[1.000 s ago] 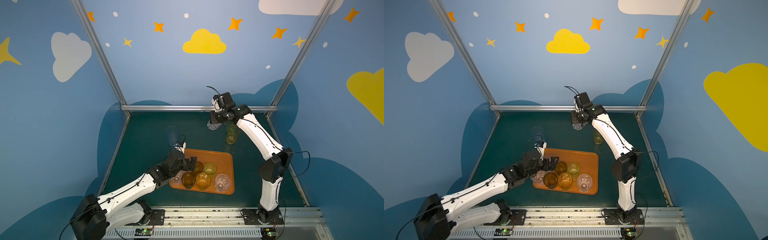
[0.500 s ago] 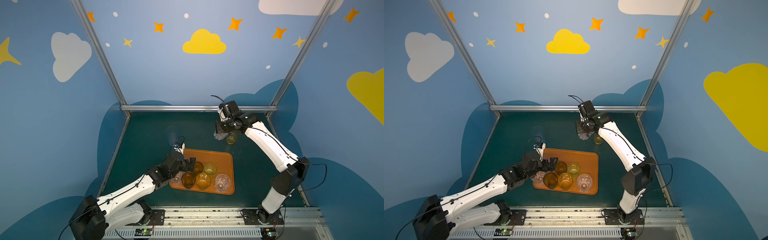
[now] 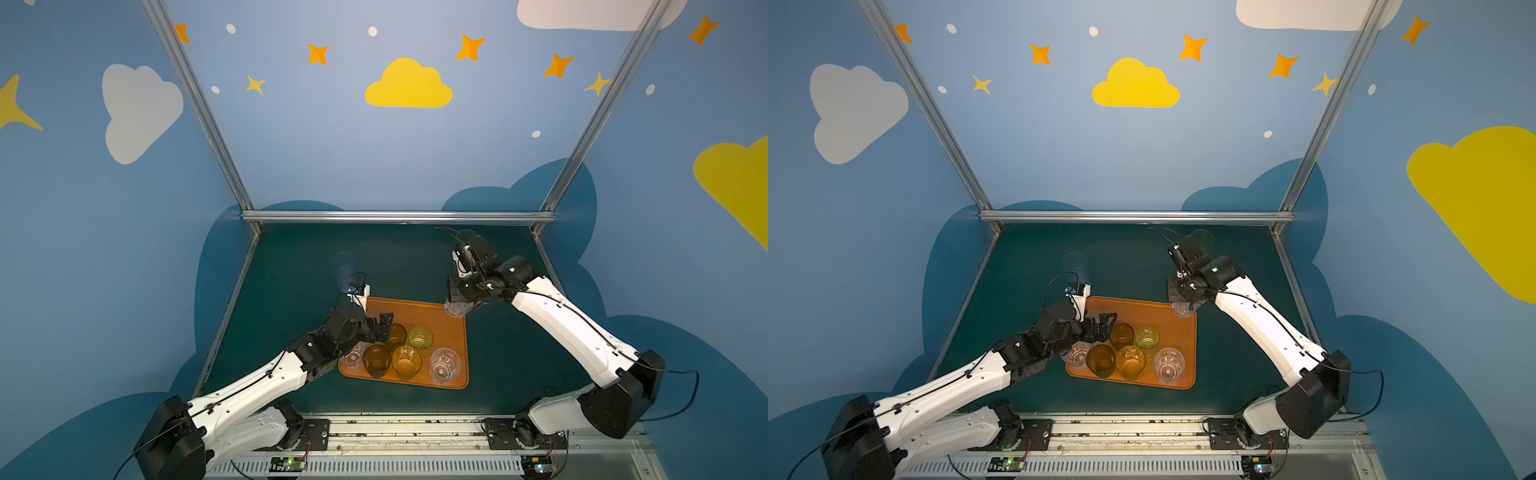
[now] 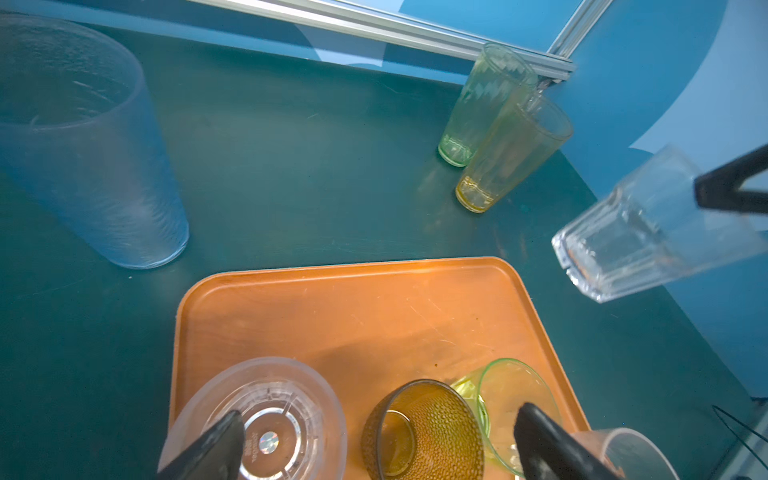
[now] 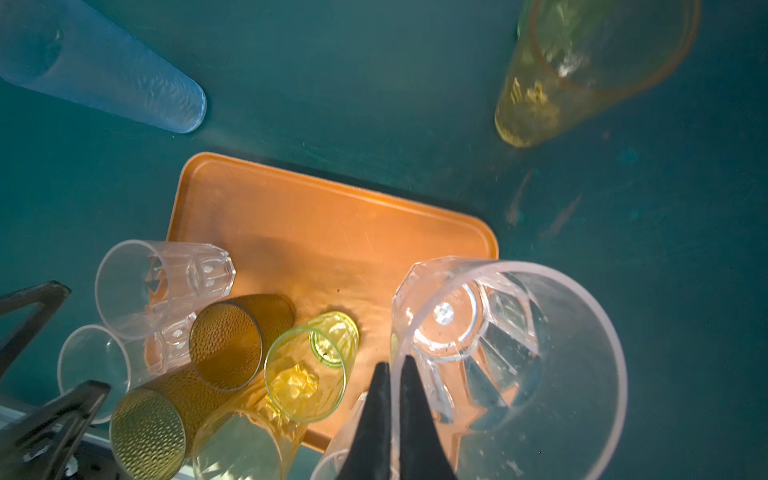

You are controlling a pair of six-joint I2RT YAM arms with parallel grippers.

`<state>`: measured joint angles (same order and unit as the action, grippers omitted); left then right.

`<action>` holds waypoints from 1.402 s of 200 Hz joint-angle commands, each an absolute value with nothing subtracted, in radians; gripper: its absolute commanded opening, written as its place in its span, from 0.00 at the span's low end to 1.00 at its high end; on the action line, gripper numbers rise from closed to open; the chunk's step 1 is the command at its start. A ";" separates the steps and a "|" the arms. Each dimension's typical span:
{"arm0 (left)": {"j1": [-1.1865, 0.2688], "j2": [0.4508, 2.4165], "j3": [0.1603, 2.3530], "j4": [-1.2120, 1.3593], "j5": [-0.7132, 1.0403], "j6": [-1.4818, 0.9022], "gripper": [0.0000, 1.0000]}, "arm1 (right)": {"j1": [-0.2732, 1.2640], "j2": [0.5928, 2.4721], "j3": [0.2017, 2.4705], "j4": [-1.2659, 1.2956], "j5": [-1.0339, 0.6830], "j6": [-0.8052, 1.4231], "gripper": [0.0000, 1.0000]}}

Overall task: Place the glasses into the tray
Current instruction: 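Lift the clear faceted glass with the right gripper and carry it toward the tray, then lower the clear faceted glass with the right gripper onto the tray's near corner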

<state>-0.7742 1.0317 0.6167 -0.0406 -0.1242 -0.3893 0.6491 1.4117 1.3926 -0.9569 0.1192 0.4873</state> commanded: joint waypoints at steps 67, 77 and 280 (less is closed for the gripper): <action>-0.769 0.977 0.575 0.018 -0.036 -0.353 1.00 | 0.706 1.395 1.227 -0.858 0.070 0.673 0.00; -0.770 0.975 0.572 0.020 -0.034 -0.350 1.00 | 0.712 1.405 1.220 -0.861 0.069 0.674 0.00; -0.770 0.961 0.571 -0.003 -0.095 -0.388 1.00 | 0.770 1.513 1.155 -0.847 0.032 0.729 0.00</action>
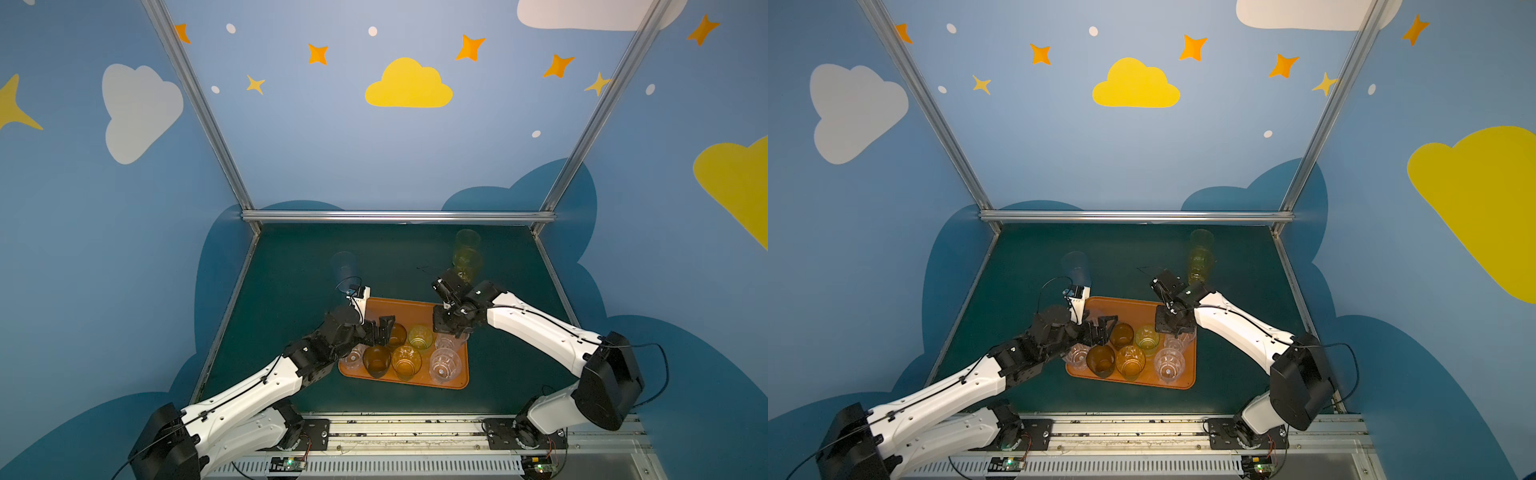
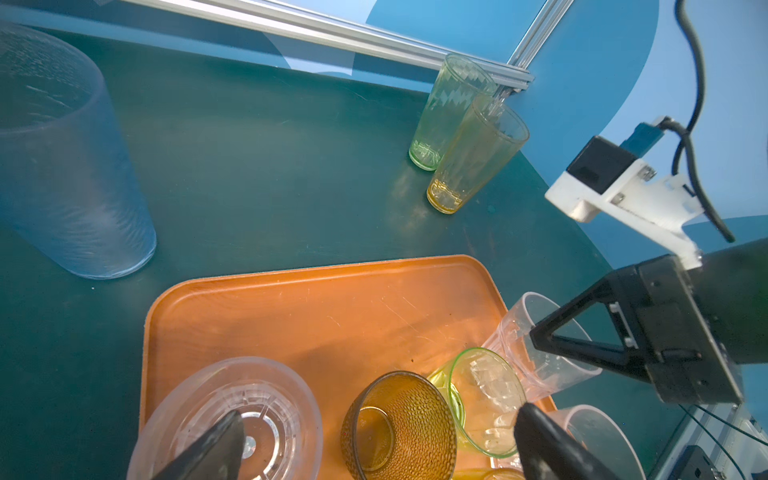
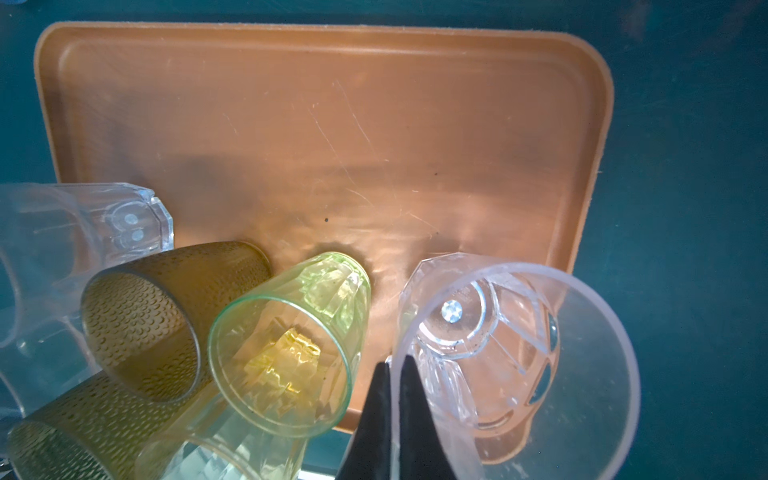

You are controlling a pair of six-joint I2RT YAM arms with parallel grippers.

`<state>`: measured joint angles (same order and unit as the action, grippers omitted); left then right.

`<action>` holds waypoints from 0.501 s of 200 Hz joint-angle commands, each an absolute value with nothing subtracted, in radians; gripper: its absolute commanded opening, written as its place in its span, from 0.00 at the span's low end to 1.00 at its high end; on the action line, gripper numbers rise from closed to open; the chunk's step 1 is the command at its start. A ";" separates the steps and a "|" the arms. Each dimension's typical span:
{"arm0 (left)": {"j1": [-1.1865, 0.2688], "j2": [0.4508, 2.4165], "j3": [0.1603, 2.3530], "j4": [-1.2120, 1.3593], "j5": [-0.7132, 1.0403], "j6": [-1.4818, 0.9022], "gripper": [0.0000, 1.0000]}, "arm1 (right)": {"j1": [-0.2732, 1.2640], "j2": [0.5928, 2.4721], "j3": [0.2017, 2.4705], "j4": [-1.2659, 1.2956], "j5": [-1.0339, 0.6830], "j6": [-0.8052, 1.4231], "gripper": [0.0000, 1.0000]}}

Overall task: Place the glasses into the tray
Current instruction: 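Lower the clear faceted glass with the right gripper onto the tray's near corner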

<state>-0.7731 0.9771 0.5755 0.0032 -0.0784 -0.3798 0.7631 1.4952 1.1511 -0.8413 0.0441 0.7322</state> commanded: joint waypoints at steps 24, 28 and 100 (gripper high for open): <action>-0.770 0.962 0.572 -0.006 -0.103 -0.391 1.00 | 0.770 1.513 1.162 -0.860 0.051 0.722 0.04; -0.770 0.964 0.572 -0.007 -0.104 -0.392 1.00 | 0.770 1.512 1.163 -0.862 0.052 0.722 0.05; -0.770 0.963 0.571 -0.011 -0.110 -0.393 1.00 | 0.770 1.485 1.153 -0.857 0.043 0.734 0.19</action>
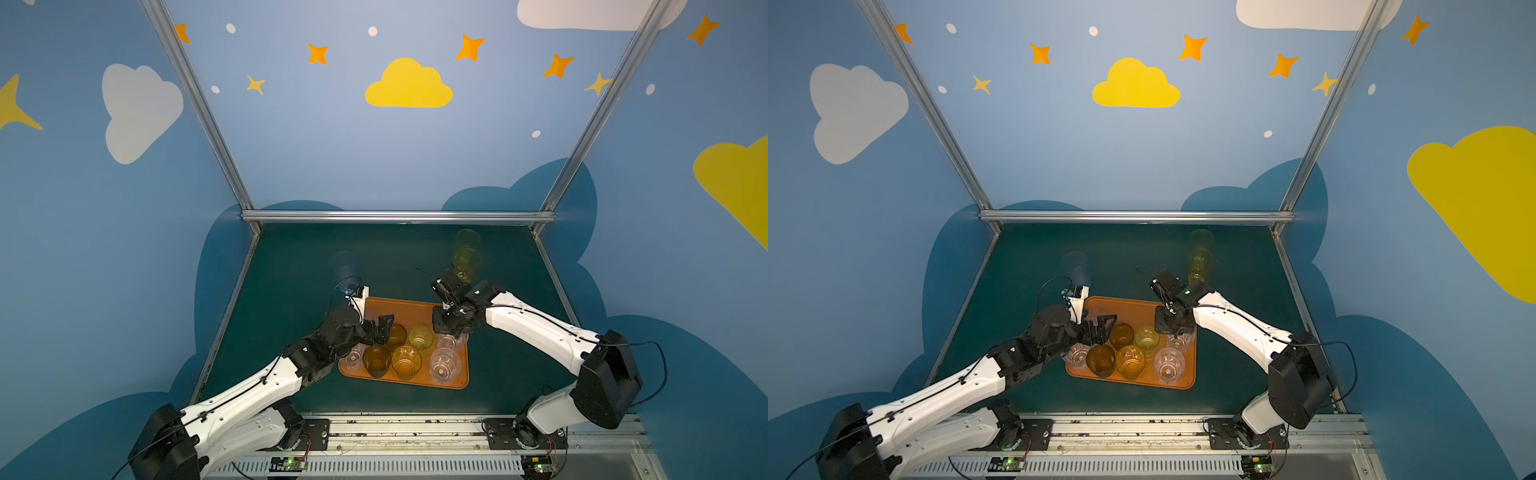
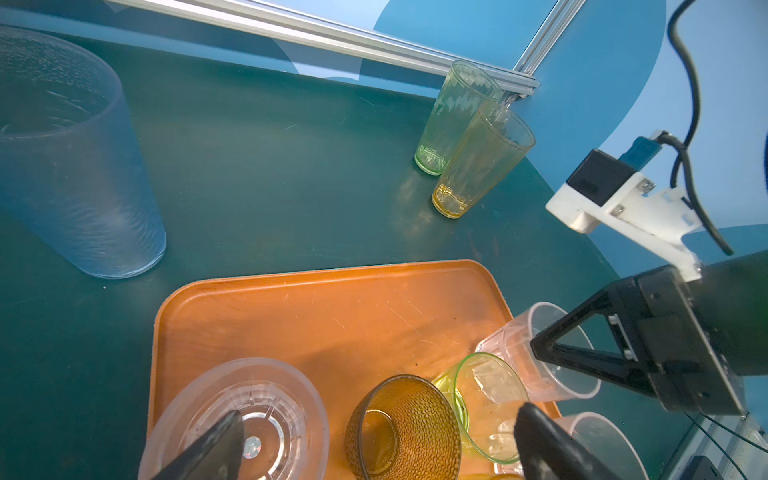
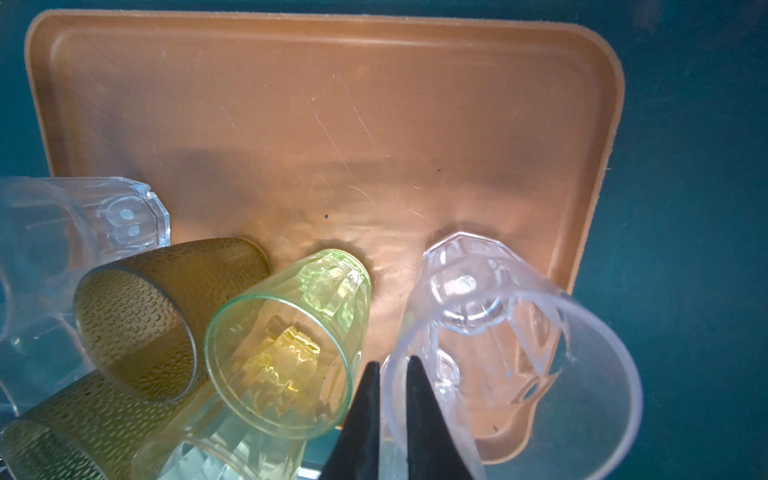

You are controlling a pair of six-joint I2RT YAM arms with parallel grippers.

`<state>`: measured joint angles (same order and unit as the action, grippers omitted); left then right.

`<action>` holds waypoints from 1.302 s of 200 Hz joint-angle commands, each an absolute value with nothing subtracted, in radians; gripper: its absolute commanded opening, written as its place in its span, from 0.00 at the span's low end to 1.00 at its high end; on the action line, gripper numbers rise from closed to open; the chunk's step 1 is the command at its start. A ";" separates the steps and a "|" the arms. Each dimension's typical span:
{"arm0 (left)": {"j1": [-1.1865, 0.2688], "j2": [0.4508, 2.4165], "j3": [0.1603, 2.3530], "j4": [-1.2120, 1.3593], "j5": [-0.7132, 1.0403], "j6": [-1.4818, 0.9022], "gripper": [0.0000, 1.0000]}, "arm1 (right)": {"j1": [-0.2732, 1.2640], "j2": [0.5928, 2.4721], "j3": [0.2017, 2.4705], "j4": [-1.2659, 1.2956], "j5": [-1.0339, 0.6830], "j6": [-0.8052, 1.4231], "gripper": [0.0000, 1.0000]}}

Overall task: Place the glasses into the tray
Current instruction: 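Lower the clear faceted glass with the right gripper onto the tray's near corner, then open the right gripper over the tray while the left reaches toward the frosted glass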

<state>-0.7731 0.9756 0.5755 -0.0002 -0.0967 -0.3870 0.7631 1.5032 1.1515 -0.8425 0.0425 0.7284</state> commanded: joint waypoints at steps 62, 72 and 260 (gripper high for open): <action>-0.771 0.931 0.577 -0.058 -0.173 -0.407 1.00 | 0.770 1.426 1.175 -0.882 0.101 0.749 0.62; -0.770 0.909 0.584 -0.073 -0.199 -0.404 1.00 | 0.770 1.410 1.179 -0.893 0.120 0.754 0.68; -0.764 1.141 0.956 -0.142 -0.417 -0.367 1.00 | 0.741 1.035 0.972 -0.526 0.174 0.626 0.87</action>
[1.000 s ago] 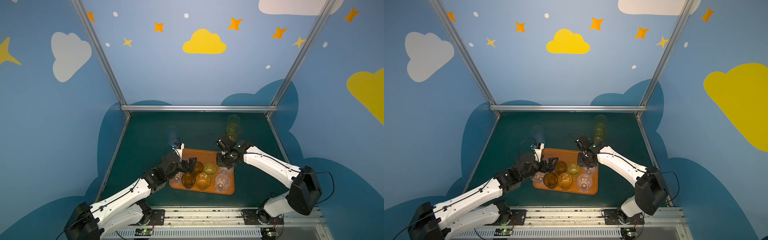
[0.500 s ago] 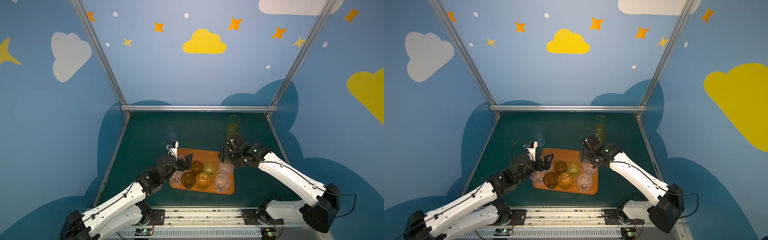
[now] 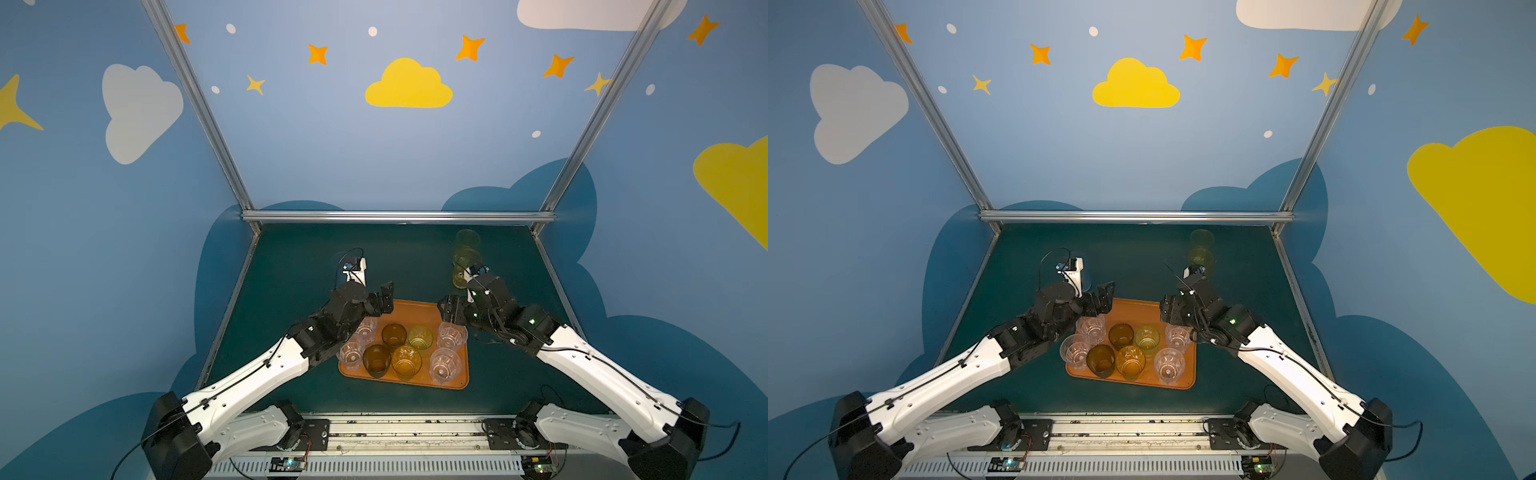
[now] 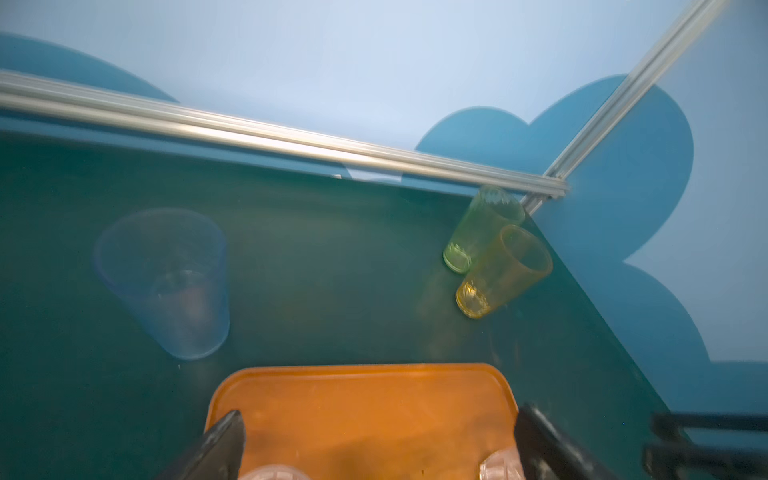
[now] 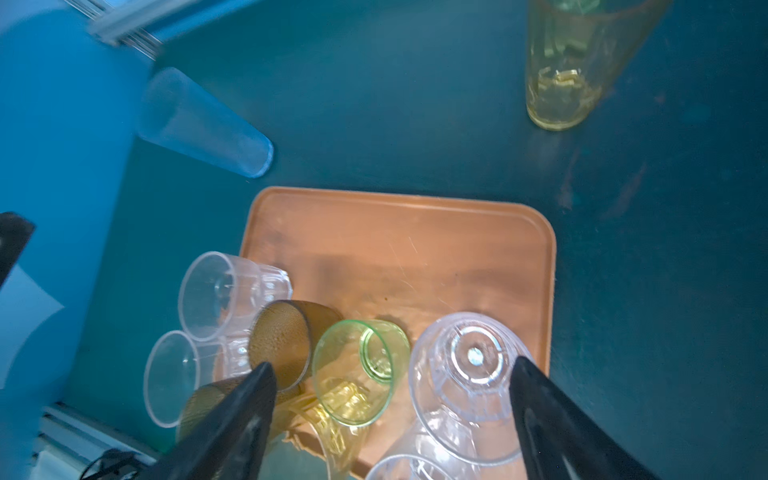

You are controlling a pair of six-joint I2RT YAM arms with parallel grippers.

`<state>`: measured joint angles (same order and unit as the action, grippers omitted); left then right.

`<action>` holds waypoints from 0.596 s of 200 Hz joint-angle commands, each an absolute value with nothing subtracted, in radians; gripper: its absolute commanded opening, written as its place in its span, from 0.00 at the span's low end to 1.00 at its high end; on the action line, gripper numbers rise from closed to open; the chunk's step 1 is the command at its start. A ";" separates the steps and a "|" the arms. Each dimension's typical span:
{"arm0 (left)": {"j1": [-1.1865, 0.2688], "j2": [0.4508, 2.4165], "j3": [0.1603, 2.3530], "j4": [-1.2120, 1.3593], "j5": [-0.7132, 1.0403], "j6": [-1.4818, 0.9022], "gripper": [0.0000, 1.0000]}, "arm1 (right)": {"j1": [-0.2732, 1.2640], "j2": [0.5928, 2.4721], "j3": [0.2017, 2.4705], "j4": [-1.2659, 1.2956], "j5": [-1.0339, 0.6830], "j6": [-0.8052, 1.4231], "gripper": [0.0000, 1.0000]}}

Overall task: Place the glasses into the tray
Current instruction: 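Open the right gripper over the tray while the left reaches toward the frosted glass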

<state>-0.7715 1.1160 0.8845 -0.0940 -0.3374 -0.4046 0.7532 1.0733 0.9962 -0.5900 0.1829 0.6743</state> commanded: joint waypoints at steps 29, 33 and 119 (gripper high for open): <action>-0.741 1.154 1.015 -0.183 -0.503 -0.349 1.00 | 0.721 1.007 0.944 -0.505 0.156 0.603 0.87; -0.732 1.154 1.020 -0.187 -0.510 -0.350 1.00 | 0.718 1.003 0.940 -0.502 0.156 0.604 0.87; -0.361 1.240 1.081 -0.215 -0.348 -0.427 1.00 | 0.661 0.961 0.900 -0.458 0.002 0.604 0.87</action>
<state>-0.4667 1.1828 1.0470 -0.1844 -0.4515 -0.3862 0.6815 0.9924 0.8974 -0.4870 0.0704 0.6197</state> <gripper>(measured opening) 0.998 0.869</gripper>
